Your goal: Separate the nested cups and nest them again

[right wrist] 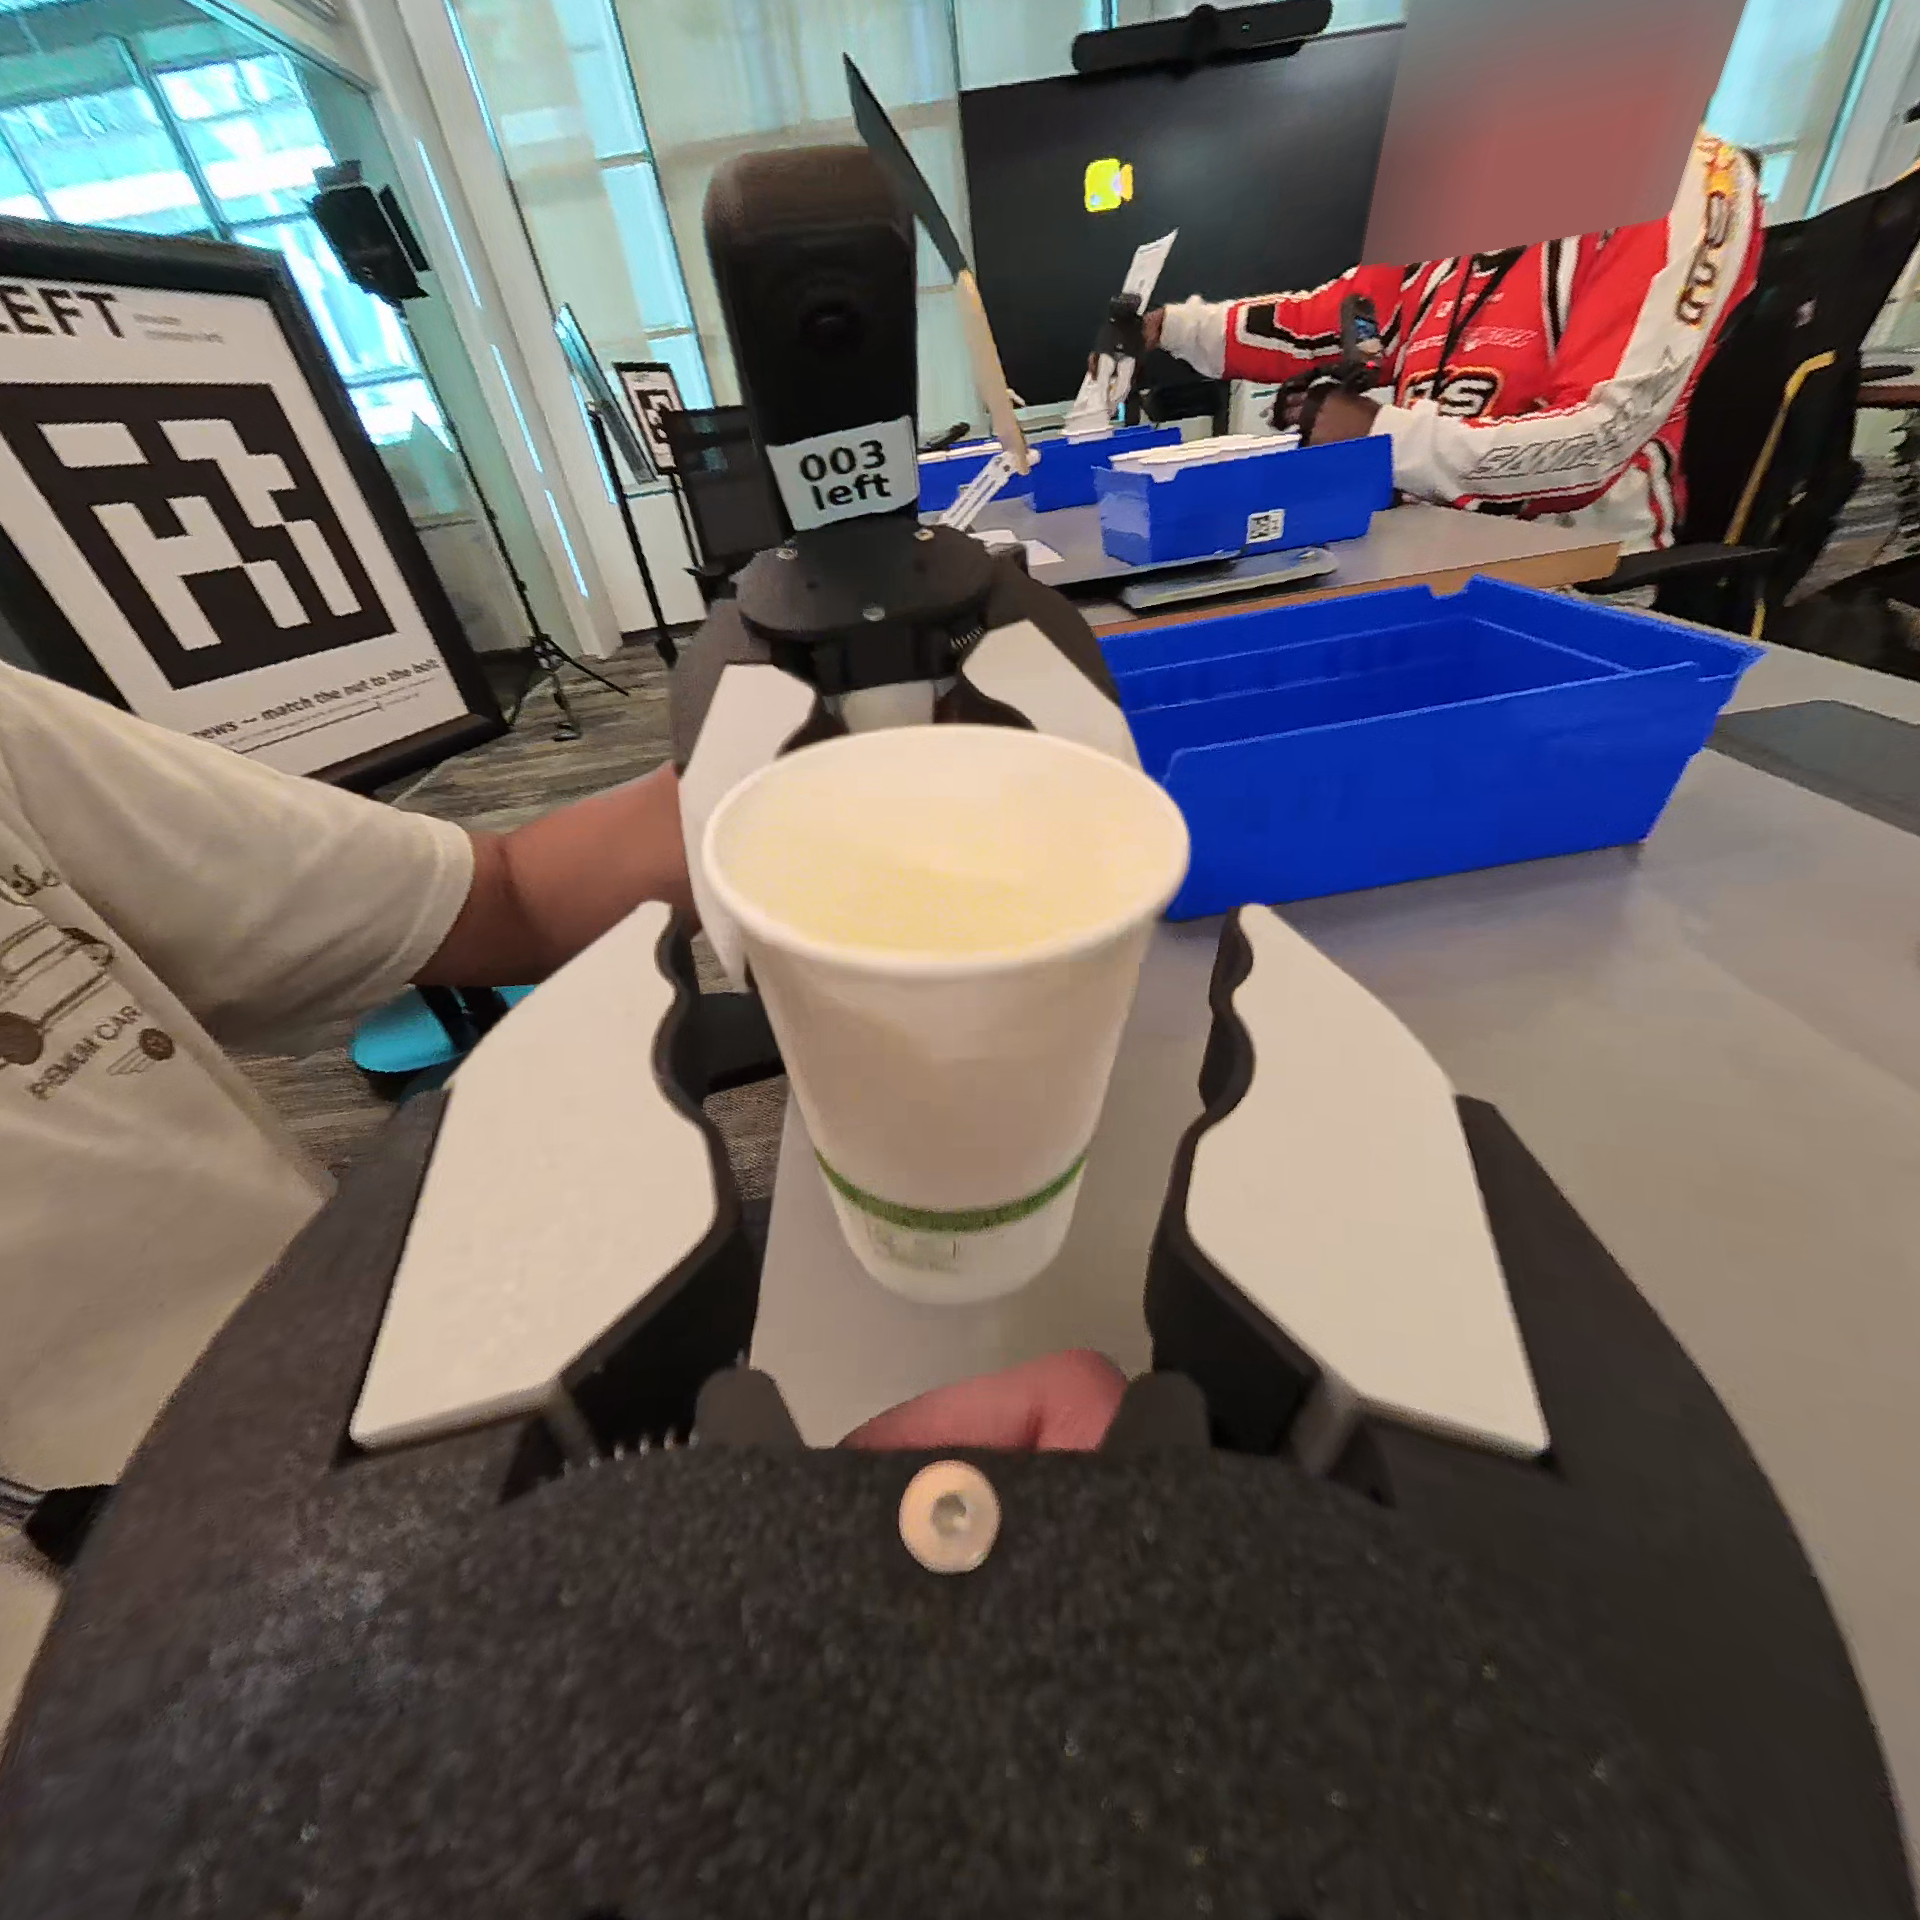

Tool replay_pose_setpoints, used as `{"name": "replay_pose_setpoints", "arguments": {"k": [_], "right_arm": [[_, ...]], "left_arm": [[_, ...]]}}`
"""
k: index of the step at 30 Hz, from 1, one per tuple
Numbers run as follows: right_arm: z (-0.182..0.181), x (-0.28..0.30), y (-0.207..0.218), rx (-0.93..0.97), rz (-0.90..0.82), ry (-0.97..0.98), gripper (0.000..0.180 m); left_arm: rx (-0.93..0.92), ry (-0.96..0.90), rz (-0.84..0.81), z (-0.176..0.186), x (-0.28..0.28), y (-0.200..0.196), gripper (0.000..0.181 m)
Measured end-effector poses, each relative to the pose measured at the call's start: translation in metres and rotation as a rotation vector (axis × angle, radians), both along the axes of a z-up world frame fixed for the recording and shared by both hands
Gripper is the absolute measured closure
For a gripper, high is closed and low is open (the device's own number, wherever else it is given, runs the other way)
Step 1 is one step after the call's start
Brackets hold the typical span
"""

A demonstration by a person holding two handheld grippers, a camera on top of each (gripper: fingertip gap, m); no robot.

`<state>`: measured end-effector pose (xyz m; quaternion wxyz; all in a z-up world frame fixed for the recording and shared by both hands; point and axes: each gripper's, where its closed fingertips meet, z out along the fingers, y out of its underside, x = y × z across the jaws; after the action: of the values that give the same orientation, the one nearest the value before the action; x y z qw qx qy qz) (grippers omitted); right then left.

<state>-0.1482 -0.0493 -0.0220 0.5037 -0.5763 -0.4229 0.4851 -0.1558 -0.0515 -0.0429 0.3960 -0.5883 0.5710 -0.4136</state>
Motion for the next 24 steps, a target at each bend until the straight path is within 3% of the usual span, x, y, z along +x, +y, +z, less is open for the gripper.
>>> {"name": "replay_pose_setpoints", "arguments": {"k": [5,9,11,14,17,19,22,24], "right_arm": [[-0.004,-0.002,0.0,-0.005,0.0,0.006,0.086],[-0.007,0.007,0.001,-0.002,-0.029,-0.028,0.088],[-0.007,0.017,0.006,-0.009,-0.067,-0.016,0.088],[-0.003,0.04,0.019,-0.035,-0.174,0.018,0.088],[-0.01,0.068,0.035,-0.037,-0.345,-0.011,0.088],[-0.014,0.091,0.045,-0.03,-0.475,-0.012,0.088],[-0.006,0.134,0.058,0.016,-0.698,-0.016,0.088],[0.021,0.174,0.067,0.067,-0.871,0.017,0.088]], "left_arm": [[-0.012,0.082,-0.031,-0.015,0.016,-0.003,0.097],[-0.026,0.038,0.017,-0.009,0.017,-0.002,0.101],[0.009,-0.016,0.069,0.0,0.01,-0.002,0.091],[0.077,-0.15,0.285,0.015,-0.013,0.007,0.092],[0.092,-0.266,0.767,0.006,-0.06,0.043,0.097],[0.125,-0.217,1.004,-0.019,-0.091,0.055,0.1],[0.179,-0.152,1.072,-0.043,-0.099,0.057,0.102],[0.173,-0.137,1.024,-0.047,-0.087,0.052,0.102]]}}
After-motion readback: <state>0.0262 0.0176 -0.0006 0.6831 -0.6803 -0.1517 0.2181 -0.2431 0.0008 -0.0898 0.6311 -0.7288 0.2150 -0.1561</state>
